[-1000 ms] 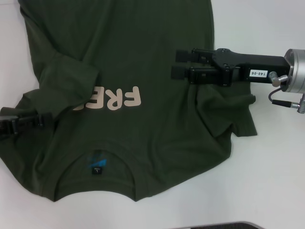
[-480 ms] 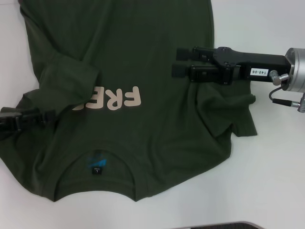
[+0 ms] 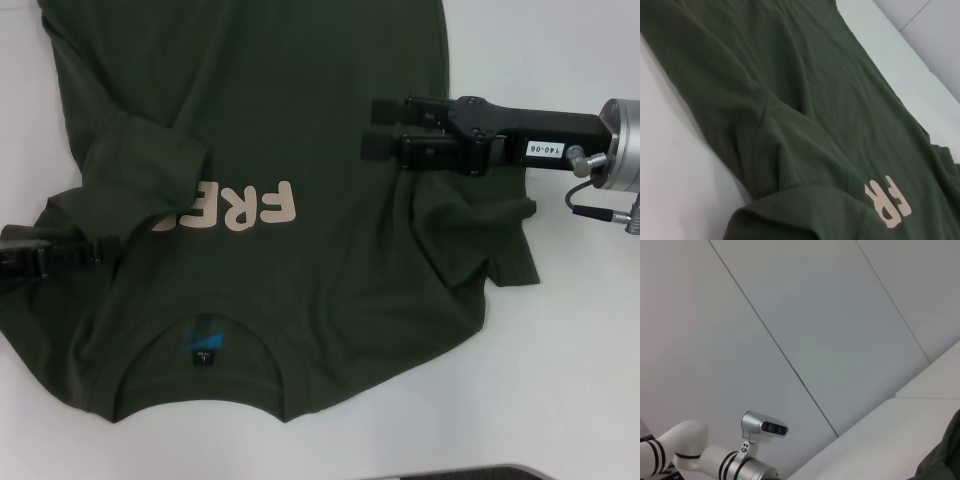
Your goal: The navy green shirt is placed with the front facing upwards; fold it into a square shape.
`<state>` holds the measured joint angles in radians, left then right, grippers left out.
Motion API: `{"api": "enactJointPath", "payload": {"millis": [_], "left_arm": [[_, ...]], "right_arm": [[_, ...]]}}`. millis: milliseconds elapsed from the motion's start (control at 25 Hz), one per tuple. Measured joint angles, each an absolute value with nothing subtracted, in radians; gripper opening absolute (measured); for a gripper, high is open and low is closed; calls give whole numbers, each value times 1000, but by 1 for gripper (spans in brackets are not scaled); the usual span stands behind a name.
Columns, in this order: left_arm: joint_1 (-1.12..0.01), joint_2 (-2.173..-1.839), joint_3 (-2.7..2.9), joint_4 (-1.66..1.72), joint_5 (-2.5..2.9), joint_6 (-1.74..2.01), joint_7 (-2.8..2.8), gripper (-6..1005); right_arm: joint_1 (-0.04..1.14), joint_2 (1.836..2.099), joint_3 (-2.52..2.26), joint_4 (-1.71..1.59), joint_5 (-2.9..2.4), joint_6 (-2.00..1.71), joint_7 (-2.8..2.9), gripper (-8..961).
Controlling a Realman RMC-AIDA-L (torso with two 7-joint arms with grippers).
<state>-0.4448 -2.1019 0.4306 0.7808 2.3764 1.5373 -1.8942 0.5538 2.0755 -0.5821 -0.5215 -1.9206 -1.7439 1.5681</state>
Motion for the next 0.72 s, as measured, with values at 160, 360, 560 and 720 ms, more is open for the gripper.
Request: {"api": "enactJointPath", "payload": {"millis": [160, 360, 560, 720], "left_arm": [[-445, -2100, 432, 781, 2383, 1537, -1898, 674], [-452, -2100, 435, 778, 2384, 1537, -1904, 674], [-463, -2100, 443, 774, 2384, 1538, -1904, 675], [-469, -2100, 444, 762, 2384, 1536, -1904, 675]], "right_arm": [[554, 2075, -581, -522, -1921, -1742, 1568, 914], [554, 2075, -580, -520, -1921, -1740, 1565, 913], [553, 2075, -574, -517, -1921, -1739, 1564, 913], [552, 2074, -571, -517, -1921, -1741, 1562, 912]]}}
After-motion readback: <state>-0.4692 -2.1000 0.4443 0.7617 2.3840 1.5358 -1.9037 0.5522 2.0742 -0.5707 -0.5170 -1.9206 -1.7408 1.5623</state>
